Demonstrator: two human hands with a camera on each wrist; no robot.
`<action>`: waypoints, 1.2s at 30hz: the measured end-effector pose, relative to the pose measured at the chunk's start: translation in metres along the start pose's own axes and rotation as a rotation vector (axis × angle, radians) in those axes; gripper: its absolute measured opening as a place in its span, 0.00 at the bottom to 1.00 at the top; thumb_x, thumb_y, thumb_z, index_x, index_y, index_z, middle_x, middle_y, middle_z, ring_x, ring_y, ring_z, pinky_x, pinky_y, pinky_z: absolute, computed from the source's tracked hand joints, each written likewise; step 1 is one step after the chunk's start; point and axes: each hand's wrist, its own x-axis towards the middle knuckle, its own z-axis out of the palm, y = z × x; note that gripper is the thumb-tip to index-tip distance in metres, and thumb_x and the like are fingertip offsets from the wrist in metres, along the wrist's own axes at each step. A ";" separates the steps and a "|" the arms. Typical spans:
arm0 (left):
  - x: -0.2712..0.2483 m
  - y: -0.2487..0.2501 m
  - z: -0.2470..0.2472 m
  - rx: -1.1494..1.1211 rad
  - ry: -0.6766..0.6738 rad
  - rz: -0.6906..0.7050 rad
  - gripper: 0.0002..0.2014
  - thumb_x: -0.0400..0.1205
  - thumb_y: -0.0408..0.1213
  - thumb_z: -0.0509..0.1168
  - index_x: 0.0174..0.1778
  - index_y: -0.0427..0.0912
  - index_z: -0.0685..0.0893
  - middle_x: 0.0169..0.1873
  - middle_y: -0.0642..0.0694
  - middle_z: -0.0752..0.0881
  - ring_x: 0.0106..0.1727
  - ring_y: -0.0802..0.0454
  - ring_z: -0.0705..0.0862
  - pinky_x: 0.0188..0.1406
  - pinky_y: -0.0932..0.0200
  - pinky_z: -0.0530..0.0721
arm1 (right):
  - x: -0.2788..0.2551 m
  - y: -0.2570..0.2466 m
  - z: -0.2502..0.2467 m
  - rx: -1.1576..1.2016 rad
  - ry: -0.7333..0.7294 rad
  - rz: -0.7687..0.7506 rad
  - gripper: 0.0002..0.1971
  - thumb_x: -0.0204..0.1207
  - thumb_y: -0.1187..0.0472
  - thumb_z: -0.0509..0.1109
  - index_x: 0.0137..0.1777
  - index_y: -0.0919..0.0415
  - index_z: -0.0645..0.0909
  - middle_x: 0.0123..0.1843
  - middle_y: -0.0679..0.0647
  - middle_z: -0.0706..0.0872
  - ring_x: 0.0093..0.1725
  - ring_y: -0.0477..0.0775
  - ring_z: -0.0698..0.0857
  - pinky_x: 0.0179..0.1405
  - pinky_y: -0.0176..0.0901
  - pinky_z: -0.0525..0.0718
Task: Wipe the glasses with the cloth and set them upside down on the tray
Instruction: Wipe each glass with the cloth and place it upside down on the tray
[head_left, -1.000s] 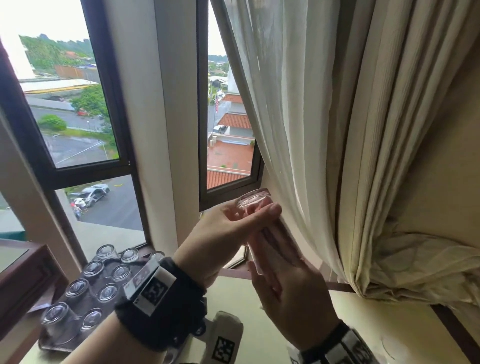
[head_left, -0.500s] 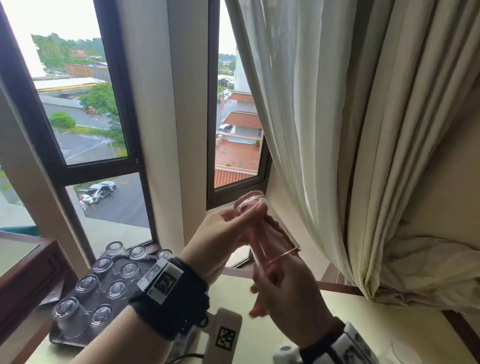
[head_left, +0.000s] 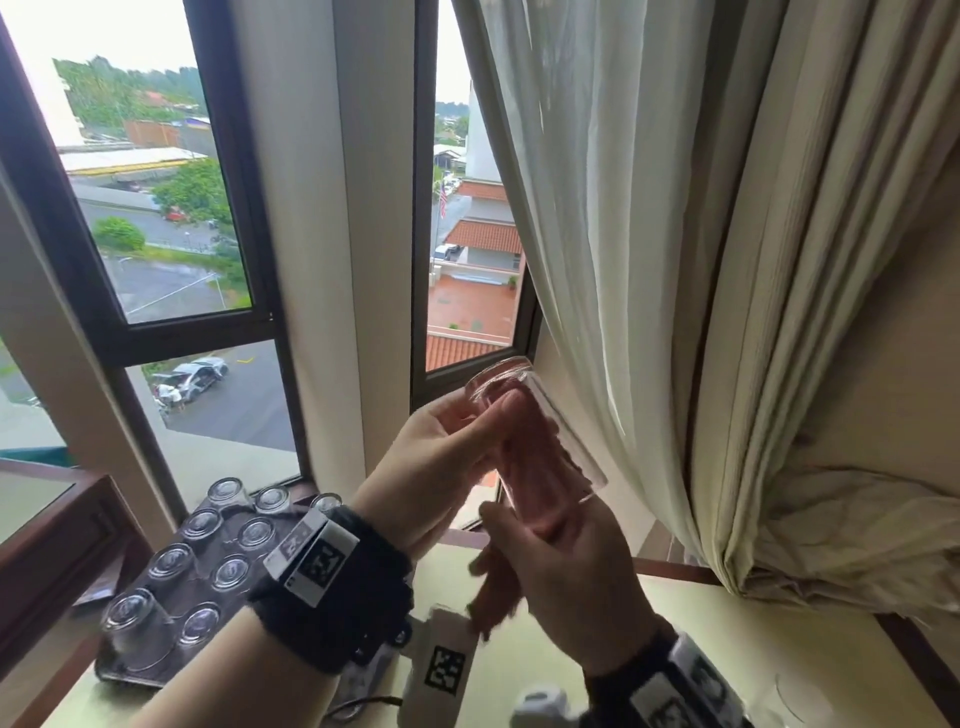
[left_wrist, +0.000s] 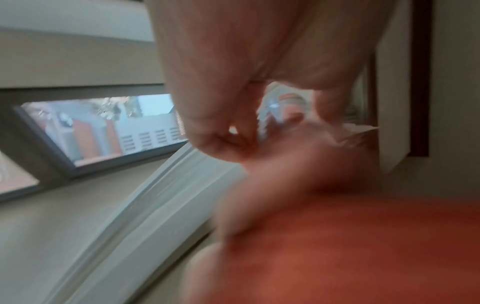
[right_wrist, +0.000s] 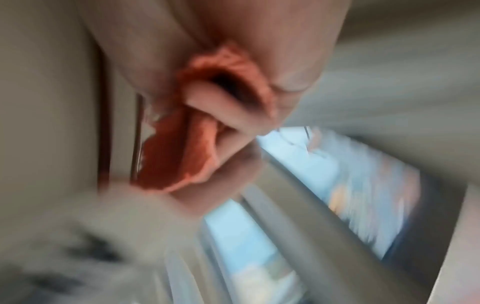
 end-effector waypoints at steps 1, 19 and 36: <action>0.001 0.003 0.003 0.128 0.076 -0.018 0.24 0.76 0.53 0.78 0.57 0.35 0.92 0.49 0.36 0.94 0.54 0.41 0.94 0.57 0.54 0.93 | 0.005 0.008 0.001 -0.296 0.085 -0.106 0.17 0.83 0.59 0.72 0.71 0.57 0.82 0.51 0.55 0.94 0.40 0.49 0.93 0.46 0.41 0.93; -0.021 -0.022 -0.086 -0.219 -0.012 0.071 0.35 0.73 0.50 0.86 0.73 0.40 0.85 0.65 0.31 0.88 0.68 0.37 0.87 0.72 0.42 0.85 | -0.013 0.026 0.033 0.849 -0.166 0.231 0.40 0.63 0.48 0.88 0.70 0.67 0.78 0.33 0.55 0.89 0.12 0.44 0.71 0.14 0.30 0.63; -0.079 -0.148 -0.191 0.826 0.471 -0.364 0.28 0.67 0.48 0.90 0.56 0.57 0.82 0.45 0.57 0.93 0.48 0.62 0.92 0.54 0.56 0.88 | -0.043 0.120 0.045 -0.753 -0.195 -0.350 0.18 0.84 0.58 0.66 0.72 0.53 0.84 0.70 0.46 0.87 0.65 0.50 0.88 0.58 0.48 0.89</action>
